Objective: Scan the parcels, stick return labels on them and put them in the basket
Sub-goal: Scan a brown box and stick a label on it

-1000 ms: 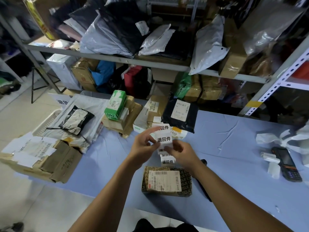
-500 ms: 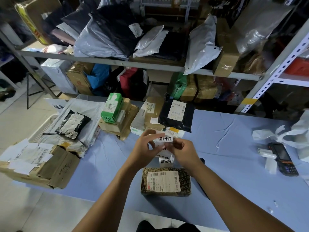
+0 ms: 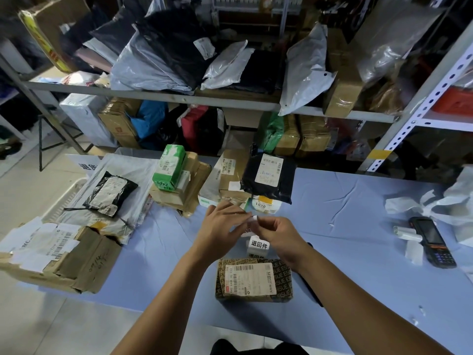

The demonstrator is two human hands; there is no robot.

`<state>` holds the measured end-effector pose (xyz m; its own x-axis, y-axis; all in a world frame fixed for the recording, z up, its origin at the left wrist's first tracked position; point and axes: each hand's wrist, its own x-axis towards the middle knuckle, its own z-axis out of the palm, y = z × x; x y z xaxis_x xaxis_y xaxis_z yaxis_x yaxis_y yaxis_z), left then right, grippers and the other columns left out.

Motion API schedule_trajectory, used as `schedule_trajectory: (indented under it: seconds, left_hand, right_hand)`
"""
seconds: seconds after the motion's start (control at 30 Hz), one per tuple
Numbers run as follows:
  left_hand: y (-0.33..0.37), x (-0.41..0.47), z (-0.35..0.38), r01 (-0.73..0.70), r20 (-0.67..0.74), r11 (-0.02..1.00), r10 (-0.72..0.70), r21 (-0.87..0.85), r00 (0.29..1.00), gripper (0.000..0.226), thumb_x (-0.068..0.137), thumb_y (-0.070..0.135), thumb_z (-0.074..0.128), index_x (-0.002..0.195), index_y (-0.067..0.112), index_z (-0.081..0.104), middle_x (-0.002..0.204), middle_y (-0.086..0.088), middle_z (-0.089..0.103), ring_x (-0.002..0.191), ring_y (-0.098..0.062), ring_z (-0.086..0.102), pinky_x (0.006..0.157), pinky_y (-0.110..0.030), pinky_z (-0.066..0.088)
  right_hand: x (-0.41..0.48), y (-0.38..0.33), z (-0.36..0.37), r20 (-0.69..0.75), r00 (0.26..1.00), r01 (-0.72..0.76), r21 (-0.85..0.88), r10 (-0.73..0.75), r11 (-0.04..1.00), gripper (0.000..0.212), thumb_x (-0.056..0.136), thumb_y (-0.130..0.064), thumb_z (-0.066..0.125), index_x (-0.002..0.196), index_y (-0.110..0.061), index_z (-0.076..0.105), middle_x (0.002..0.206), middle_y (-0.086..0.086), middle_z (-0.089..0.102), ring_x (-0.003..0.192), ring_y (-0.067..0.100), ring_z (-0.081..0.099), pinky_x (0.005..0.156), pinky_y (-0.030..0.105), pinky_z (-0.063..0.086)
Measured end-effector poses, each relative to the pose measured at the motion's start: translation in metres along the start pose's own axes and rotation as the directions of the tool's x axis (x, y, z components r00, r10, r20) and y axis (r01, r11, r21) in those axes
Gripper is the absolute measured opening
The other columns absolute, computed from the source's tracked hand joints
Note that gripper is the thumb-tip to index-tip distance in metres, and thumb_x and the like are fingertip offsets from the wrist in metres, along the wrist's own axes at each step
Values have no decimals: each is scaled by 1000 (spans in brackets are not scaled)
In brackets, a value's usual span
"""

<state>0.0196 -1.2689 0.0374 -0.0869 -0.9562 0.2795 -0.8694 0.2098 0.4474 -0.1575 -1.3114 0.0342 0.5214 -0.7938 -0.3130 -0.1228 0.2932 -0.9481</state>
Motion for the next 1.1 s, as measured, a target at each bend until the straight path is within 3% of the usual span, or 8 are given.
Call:
schedule_trajectory:
  seconds: [0.23,0.5,0.67,0.8,0.87,0.93,1.0,1.1]
  left_hand:
    - [2,2,-2,-54,99,997,49,47,994,26,100,32,47,94,22,70,90,9,66,92,-11,48,75,-30,28]
    - [8,4,-1,162,120,955,-135,-250,984,28,96,16,56,69,14,59,69,5,56,75,-16,48,71,-44,42]
    - [10,1,1,282,-88,896,-329,-343,940,25,92,3,55,67,2,53,67,-6,57,68,-20,47,63,-43,40]
    - [11,-1,-3,348,-266,839,-479,-418,836,26,96,6,52,71,12,53,68,4,55,65,-10,47,59,-25,37]
    - [12,-2,-4,369,-359,826,-529,-426,769,23,96,7,52,75,12,59,72,5,58,70,-12,52,60,-25,41]
    - [13,-3,-5,371,-422,857,-503,-358,754,17,96,8,54,83,8,65,79,1,62,74,-18,56,62,-34,48]
    - [14,-4,-3,331,-468,925,-379,-184,798,11,93,7,59,87,5,68,84,-3,65,78,-22,59,65,-39,49]
    - [17,-6,3,211,-482,975,-150,76,863,5,89,6,65,88,6,70,87,-5,68,81,-23,60,69,-35,44]
  right_hand:
    - [0,1,0,-143,990,22,29,-18,999,3,81,-27,78,82,-29,80,91,-1,78,89,13,73,74,20,56]
    - [1,1,-2,-134,990,38,-91,-50,995,17,86,-28,76,101,-19,77,91,-7,77,87,6,72,71,16,54]
    - [5,9,-3,-213,976,8,-159,-42,987,18,88,-25,74,104,-17,75,97,-5,75,91,7,70,71,17,53]
    - [9,18,-8,-278,960,-25,-170,-24,985,9,90,-25,72,99,-22,73,97,-6,75,91,9,71,71,19,55]
    - [12,21,-10,-336,942,-49,-178,-14,983,7,90,-21,72,97,-21,72,98,-1,75,89,13,72,69,22,57]
    - [16,22,-11,-399,916,-61,-219,-33,974,12,89,-16,72,101,-18,72,104,4,74,91,17,71,76,32,60]
    - [19,22,-11,-445,893,-72,-291,-68,954,23,89,-16,72,111,-11,72,110,6,72,99,19,68,86,40,58]
    - [17,15,-6,-463,883,-62,-270,-73,961,25,91,-28,70,112,-15,71,106,2,72,96,17,69,81,36,59]
